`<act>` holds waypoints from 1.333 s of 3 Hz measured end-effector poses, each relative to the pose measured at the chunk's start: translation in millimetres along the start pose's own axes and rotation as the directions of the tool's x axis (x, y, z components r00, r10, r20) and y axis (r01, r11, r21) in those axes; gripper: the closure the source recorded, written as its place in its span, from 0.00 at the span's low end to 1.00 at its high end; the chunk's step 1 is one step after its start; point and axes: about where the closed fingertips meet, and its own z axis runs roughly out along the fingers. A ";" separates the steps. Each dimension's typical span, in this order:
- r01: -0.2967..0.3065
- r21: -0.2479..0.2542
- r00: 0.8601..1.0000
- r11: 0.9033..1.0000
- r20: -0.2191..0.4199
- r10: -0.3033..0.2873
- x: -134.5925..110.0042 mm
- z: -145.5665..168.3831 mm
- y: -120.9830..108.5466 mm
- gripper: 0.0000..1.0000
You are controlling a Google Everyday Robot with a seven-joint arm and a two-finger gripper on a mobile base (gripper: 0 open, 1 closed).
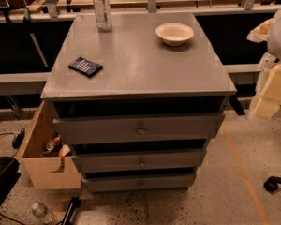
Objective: Move paper bowl near rxbar blueberry
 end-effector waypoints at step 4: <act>0.176 0.233 0.983 0.956 0.003 -0.182 -23.6 33.8 -54.1 0.00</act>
Offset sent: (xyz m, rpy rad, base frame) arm 0.0131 0.0046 -0.0015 -0.0053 -0.0509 -0.0240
